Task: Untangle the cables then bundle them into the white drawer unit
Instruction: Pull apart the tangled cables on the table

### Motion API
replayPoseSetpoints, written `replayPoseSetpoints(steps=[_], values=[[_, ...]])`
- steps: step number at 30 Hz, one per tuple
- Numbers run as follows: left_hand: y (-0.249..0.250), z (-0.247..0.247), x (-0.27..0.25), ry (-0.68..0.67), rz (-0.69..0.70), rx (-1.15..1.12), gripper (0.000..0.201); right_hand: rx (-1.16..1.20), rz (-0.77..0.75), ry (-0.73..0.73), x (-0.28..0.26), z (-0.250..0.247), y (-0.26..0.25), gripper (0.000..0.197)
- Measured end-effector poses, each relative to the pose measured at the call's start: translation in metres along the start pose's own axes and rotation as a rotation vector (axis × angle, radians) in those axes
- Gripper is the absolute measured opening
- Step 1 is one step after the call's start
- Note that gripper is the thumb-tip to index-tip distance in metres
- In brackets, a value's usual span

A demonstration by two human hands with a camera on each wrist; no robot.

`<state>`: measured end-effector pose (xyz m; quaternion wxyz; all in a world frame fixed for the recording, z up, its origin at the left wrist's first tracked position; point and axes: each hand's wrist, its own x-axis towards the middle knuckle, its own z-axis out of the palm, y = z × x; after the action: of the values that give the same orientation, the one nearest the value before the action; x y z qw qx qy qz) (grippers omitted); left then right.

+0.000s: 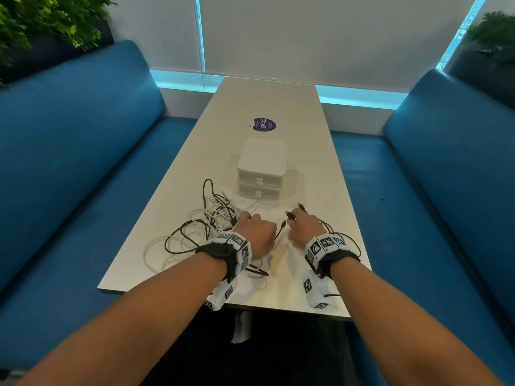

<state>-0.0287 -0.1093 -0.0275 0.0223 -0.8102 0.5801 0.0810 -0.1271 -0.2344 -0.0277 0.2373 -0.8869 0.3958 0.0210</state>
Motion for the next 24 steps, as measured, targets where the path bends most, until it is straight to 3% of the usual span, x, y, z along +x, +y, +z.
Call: replayPoseSetpoints(steps=[5,9,12,16,20,24], values=[[-0.009,0.0,0.005,0.089,-0.033,-0.381,0.008,0.177,0.073,0.055,-0.005,0.0,-0.009,0.033],[-0.009,0.0,0.009,0.094,-0.041,-0.411,0.004,0.308,0.088,0.027,-0.005,-0.006,-0.019,0.029],[-0.01,0.0,0.011,0.087,-0.042,-0.421,0.004,0.452,0.016,0.002,-0.003,-0.005,-0.023,0.028],[-0.008,0.001,0.006,0.102,-0.04,-0.48,0.009,0.396,-0.077,-0.008,-0.001,-0.003,-0.023,0.034],[-0.01,0.004,0.003,0.017,-0.049,-0.333,0.02,0.229,-0.071,0.046,0.001,0.002,-0.015,0.023],[-0.011,0.012,0.004,-0.033,0.036,-0.141,0.016,0.216,-0.077,0.003,0.002,0.006,-0.01,0.027]])
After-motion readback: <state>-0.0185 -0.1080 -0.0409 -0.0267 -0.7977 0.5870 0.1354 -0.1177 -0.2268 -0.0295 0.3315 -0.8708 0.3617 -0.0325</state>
